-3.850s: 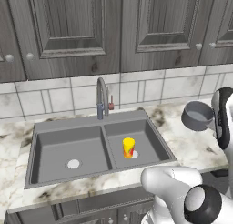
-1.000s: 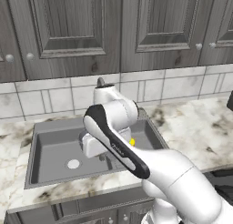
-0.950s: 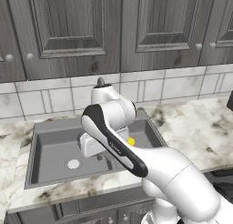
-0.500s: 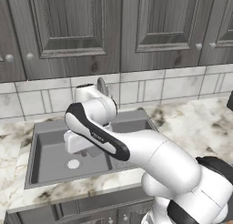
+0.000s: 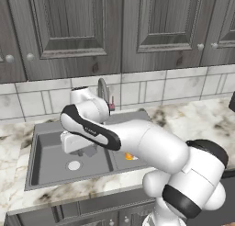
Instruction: Move any existing items from the left basin to the right basin for drying. Then move the measuring cup from the counter to the left basin of the sink for washing.
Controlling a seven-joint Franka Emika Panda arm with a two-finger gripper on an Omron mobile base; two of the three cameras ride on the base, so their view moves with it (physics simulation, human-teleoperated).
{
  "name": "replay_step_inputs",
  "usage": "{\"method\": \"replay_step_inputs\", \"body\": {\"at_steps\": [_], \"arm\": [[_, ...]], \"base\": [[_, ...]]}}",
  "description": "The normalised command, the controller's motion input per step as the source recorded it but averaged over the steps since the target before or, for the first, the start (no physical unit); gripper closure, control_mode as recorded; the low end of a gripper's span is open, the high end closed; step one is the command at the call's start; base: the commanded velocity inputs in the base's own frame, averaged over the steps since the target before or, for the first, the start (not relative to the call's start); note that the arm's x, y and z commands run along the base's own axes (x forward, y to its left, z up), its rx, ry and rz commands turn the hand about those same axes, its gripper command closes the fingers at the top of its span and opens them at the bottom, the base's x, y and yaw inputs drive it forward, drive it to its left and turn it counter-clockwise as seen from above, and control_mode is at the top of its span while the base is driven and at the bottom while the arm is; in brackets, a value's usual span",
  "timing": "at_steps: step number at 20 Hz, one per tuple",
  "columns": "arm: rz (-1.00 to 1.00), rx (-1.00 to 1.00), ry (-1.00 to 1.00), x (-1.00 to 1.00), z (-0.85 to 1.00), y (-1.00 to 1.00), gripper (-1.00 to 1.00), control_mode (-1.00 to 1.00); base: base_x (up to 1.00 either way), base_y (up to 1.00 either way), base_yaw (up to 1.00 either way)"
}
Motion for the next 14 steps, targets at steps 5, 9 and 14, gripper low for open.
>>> {"method": "replay_step_inputs", "body": {"at_steps": [5, 9, 14], "arm": [[0.00, 0.00, 0.00, 0.26, -0.28, 0.02, 1.00, -1.00], [0.00, 0.00, 0.00, 0.27, -0.29, 0.02, 1.00, -1.00], [0.00, 0.00, 0.00, 0.31, -0.26, 0.05, 1.00, -1.00]], "base": [[0.00, 0.00, 0.00], [0.00, 0.00, 0.00], [0.00, 0.00, 0.00]]}}
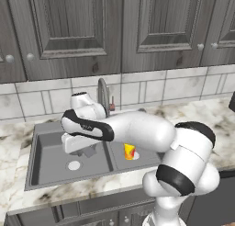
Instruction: Move any existing items from the left basin to the right basin for drying. Then move the measuring cup from the counter to the left basin of the sink for washing.
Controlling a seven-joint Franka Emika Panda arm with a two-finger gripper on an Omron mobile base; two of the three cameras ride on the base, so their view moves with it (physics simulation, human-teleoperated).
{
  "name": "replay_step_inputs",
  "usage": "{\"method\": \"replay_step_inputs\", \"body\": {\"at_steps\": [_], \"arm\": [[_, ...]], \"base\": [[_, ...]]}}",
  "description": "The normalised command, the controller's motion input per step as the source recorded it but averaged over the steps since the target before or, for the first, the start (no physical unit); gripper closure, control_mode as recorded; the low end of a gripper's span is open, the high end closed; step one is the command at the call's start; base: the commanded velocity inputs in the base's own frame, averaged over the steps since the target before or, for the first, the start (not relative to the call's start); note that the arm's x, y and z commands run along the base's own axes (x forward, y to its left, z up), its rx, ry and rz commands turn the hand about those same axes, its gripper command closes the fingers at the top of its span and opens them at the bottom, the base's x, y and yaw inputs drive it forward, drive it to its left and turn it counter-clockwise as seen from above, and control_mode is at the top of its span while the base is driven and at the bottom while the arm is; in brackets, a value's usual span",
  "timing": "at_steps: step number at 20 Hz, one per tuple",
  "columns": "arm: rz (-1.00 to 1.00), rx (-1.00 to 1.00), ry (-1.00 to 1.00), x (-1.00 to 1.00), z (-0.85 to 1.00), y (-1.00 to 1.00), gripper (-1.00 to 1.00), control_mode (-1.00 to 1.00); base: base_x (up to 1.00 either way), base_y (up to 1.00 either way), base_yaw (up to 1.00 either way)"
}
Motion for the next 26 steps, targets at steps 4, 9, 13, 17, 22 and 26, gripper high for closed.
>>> {"method": "replay_step_inputs", "body": {"at_steps": [4, 9, 13, 17, 22, 26], "arm": [[0.00, 0.00, 0.00, 0.30, -0.27, 0.11, 1.00, -1.00], [-0.01, 0.00, 0.00, 0.19, -0.27, 0.10, 1.00, -1.00], [-0.02, 0.00, 0.00, 0.08, -0.28, 0.07, 1.00, -1.00], [-0.03, 0.00, 0.00, 0.11, -0.22, 0.09, 1.00, -1.00], [-0.03, 0.00, -0.02, 0.14, -0.22, 0.10, 1.00, -1.00], [-0.03, 0.00, -0.08, 0.12, -0.24, 0.10, 1.00, -1.00]], "base": [[0.00, 0.00, 0.00], [0.00, 0.00, 0.00], [0.00, 0.00, 0.00], [0.00, 0.00, 0.00], [0.00, 0.00, 0.00], [0.00, 0.00, 0.00]]}}
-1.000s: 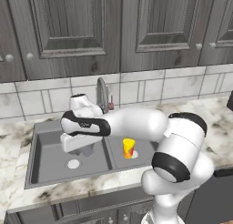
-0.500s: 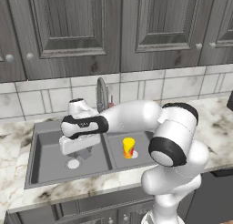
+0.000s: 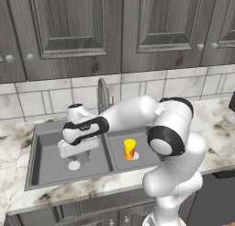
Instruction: Move any existing items from the left basin to the right basin for drying. Then move the measuring cup from the counter to the left basin of the sink for washing.
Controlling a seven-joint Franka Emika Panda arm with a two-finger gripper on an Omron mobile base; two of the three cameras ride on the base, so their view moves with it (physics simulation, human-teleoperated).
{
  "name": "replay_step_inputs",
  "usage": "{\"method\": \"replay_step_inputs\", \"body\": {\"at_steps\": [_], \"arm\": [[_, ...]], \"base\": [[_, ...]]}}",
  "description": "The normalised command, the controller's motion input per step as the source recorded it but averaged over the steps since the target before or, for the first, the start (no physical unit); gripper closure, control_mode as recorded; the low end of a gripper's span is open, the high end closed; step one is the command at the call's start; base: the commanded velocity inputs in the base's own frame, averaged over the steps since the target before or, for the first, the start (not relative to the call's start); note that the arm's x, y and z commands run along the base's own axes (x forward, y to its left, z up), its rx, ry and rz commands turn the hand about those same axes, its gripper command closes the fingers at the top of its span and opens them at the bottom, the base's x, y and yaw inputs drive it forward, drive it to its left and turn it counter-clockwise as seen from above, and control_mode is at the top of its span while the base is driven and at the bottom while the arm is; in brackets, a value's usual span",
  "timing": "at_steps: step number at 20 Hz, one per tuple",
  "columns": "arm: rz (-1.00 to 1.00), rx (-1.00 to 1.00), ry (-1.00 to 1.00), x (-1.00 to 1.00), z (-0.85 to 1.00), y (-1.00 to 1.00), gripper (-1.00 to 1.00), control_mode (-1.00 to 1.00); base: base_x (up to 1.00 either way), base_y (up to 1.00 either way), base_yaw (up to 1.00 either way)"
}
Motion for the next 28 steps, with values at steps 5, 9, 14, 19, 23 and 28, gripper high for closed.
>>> {"method": "replay_step_inputs", "body": {"at_steps": [5, 9, 14, 19, 23, 28], "arm": [[-0.03, 0.00, -0.10, 0.11, -0.26, 0.09, 1.00, -1.00], [-0.02, 0.00, -0.08, 0.10, -0.22, 0.08, 1.00, -1.00], [-0.02, 0.00, -0.03, 0.13, -0.16, 0.05, 1.00, -1.00], [-0.02, 0.00, 0.00, 0.21, -0.12, 0.06, 1.00, -1.00], [-0.02, 0.00, 0.00, 0.25, -0.14, 0.09, 1.00, -1.00], [-0.02, 0.00, 0.00, 0.25, -0.18, 0.10, 1.00, -1.00]], "base": [[0.00, 0.00, 0.00], [0.00, 0.00, 0.00], [0.00, 0.00, 0.00], [0.00, 0.00, 0.00], [0.00, 0.00, 0.00], [0.00, 0.00, 0.00]]}}
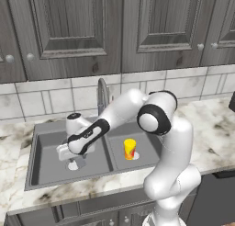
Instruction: Move any existing items from the left basin to the right basin for drying. Then move the measuring cup from the counter to the left basin of the sink for washing.
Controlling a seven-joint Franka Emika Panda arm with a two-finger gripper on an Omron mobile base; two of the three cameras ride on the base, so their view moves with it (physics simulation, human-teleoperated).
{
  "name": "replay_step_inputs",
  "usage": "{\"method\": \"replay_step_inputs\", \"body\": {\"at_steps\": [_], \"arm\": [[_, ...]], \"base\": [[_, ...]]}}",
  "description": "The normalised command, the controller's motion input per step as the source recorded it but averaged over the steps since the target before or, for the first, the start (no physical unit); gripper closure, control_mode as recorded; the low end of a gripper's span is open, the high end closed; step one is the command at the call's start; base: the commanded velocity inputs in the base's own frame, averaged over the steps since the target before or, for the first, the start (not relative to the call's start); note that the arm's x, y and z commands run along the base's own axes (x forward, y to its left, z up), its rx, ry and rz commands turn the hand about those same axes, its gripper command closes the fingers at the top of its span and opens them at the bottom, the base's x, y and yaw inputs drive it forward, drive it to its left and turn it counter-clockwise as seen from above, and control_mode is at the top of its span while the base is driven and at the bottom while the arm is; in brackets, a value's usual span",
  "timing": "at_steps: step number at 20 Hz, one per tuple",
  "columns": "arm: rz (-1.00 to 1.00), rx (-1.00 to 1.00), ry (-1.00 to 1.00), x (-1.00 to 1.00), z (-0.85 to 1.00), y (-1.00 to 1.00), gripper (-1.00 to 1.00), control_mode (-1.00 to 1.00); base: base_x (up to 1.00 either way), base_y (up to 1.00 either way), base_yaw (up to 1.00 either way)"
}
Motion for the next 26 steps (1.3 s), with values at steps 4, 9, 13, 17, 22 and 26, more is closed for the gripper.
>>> {"method": "replay_step_inputs", "body": {"at_steps": [4, 9, 13, 17, 22, 26], "arm": [[-0.02, 0.00, 0.00, 0.19, -0.20, 0.09, 1.00, -1.00], [-0.01, 0.00, 0.00, 0.17, -0.21, 0.09, 1.00, -1.00], [-0.01, 0.00, 0.00, 0.16, -0.20, 0.07, 1.00, -1.00], [-0.01, 0.00, 0.00, 0.14, -0.19, 0.08, 1.00, -1.00], [0.00, 0.00, 0.00, 0.07, -0.18, 0.06, 1.00, -1.00], [0.00, 0.00, 0.00, 0.05, -0.18, 0.08, 1.00, -1.00]], "base": [[0.00, 0.00, 0.00], [0.00, 0.00, 0.00], [0.00, 0.00, 0.00], [0.00, 0.00, 0.00], [0.00, 0.00, 0.00], [0.00, 0.00, 0.00]]}}
